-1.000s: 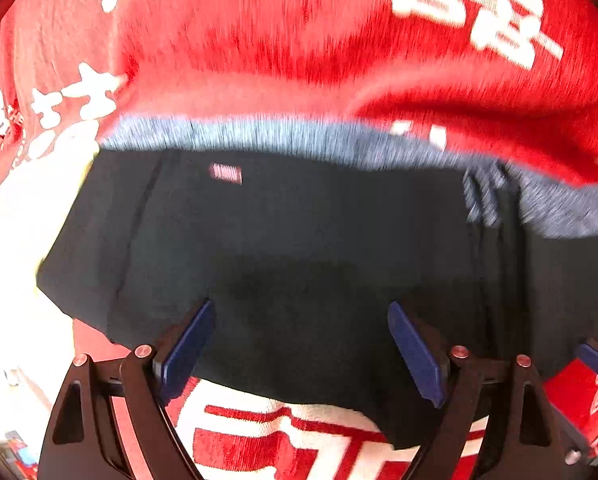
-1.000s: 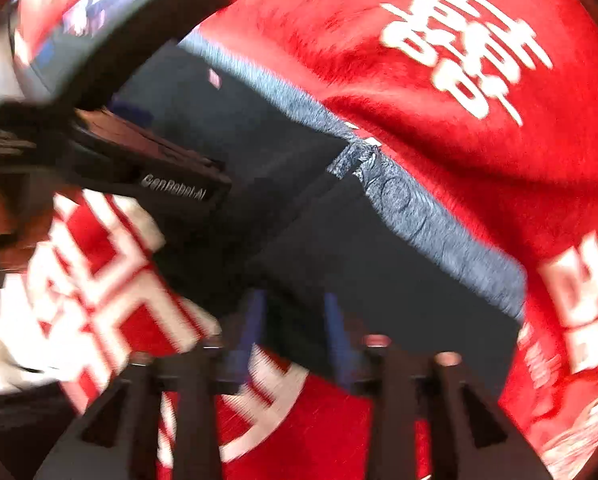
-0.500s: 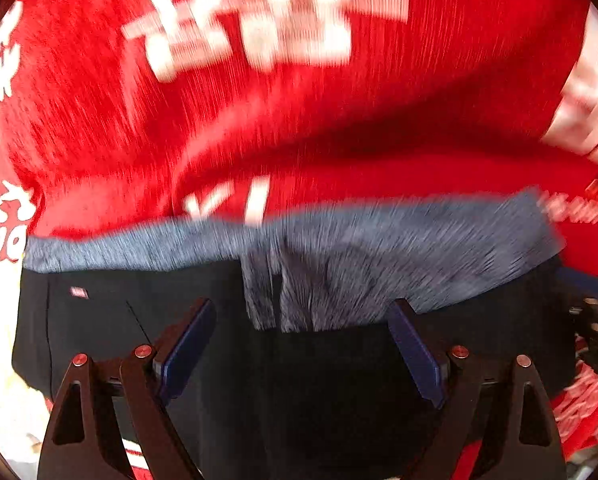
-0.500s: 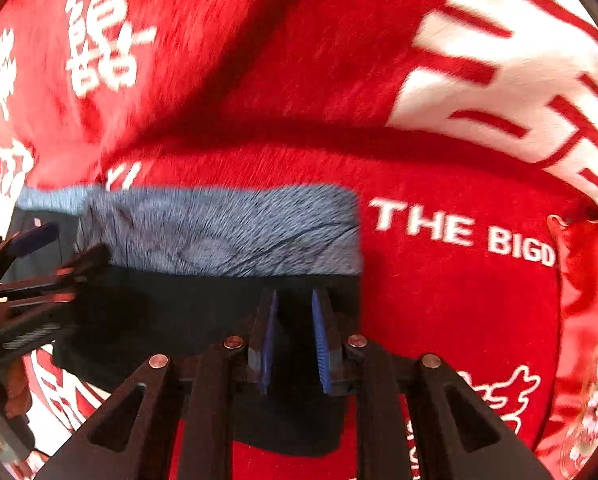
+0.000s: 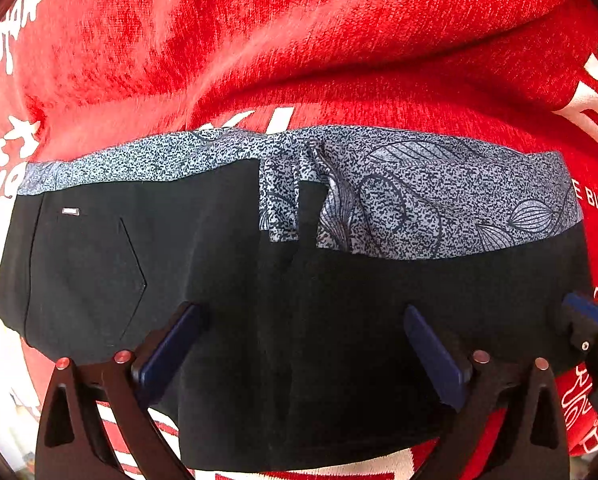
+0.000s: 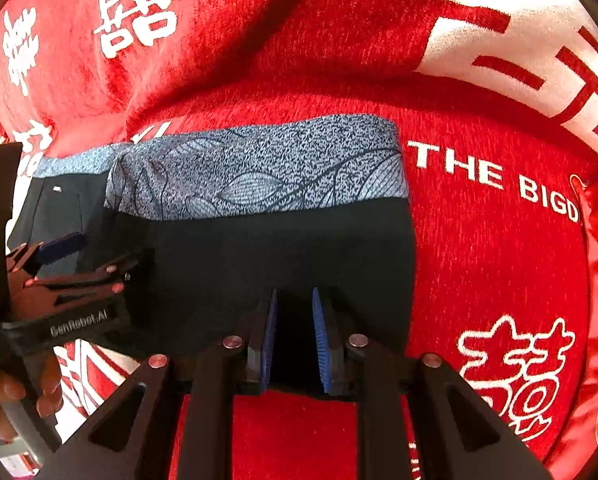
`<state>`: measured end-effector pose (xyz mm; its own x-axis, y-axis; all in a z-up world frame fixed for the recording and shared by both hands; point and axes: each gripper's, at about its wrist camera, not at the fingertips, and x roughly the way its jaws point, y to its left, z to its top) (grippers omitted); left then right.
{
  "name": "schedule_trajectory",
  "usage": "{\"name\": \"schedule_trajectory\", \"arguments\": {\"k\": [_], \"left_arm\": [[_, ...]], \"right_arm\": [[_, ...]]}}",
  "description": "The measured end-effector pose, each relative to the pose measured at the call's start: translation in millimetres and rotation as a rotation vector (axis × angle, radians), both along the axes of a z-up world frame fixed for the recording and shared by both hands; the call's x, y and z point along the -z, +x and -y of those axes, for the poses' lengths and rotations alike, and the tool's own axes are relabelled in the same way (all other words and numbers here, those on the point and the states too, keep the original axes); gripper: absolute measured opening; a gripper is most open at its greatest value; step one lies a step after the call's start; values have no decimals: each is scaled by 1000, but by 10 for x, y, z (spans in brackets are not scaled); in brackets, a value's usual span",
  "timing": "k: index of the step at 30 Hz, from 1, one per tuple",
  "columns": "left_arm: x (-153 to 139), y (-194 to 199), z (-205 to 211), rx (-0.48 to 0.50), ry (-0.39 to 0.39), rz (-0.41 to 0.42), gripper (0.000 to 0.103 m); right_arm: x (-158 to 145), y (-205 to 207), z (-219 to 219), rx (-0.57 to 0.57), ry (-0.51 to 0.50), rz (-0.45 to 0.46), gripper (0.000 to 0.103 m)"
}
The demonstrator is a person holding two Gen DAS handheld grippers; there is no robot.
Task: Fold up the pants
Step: 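Press the folded pants flat with both grippers along the waistband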
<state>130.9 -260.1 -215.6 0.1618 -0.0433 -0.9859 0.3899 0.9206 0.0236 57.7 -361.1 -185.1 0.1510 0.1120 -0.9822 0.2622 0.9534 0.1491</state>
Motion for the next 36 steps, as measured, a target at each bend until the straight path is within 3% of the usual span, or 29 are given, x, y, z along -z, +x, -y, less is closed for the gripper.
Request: {"name": "schedule_trajectory", "arguments": {"k": [3, 7, 16, 28, 36], "left_arm": [[28, -9, -60, 9, 7, 17, 102], [8, -31, -79, 0, 5, 23, 102], [9, -52, -8, 3, 2, 27, 103], [11, -39, -40, -3, -18, 21, 103], [19, -23, -52, -19, -21, 6, 103]], "right_arm": [[9, -16, -7, -20, -5, -6, 22], [31, 2, -4, -2, 36, -3, 34], [60, 48, -169, -60, 17, 7, 52], [102, 79, -298, -99, -14, 9, 64], [125, 93, -321, -104, -26, 8, 66]]}}
